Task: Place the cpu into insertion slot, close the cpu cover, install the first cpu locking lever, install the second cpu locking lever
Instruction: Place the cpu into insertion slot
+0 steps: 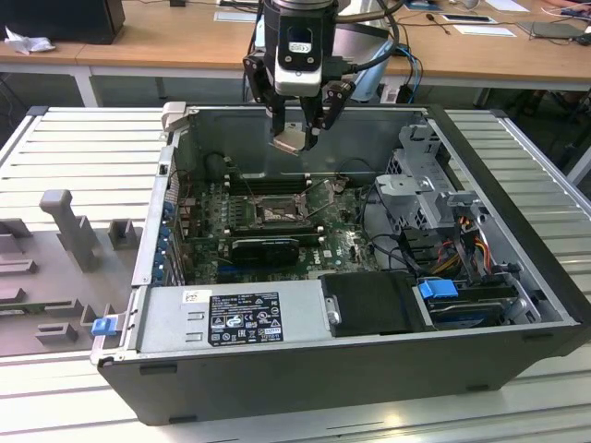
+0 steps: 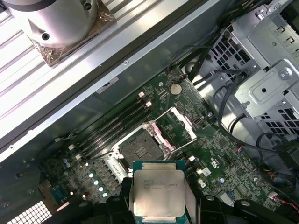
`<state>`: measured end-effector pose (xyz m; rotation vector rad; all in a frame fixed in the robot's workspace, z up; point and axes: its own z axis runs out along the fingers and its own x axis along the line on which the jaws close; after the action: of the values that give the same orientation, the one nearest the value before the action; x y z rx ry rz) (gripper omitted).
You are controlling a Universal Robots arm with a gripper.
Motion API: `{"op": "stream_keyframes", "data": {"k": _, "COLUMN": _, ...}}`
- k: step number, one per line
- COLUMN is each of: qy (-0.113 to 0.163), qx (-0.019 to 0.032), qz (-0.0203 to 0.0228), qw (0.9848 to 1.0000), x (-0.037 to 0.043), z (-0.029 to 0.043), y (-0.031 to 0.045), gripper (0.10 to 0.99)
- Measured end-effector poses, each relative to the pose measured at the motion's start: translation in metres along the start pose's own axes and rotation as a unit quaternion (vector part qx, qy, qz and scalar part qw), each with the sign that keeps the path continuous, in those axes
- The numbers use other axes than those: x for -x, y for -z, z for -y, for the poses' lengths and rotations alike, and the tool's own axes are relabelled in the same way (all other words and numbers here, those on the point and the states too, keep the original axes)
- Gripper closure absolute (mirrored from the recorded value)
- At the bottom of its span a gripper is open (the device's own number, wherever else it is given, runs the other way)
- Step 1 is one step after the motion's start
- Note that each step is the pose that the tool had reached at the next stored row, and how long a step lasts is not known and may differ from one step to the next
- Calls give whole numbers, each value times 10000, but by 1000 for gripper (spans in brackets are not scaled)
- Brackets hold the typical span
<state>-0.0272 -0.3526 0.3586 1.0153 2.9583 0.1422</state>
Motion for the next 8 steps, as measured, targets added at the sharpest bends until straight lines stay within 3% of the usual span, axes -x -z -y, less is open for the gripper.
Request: {"op": "stream_keyframes", "data": {"k": 8, "qy": -186, "qx": 4, "qz": 16, "qw": 9998, "x": 0, "z": 0, "y": 0, "gripper": 557}}
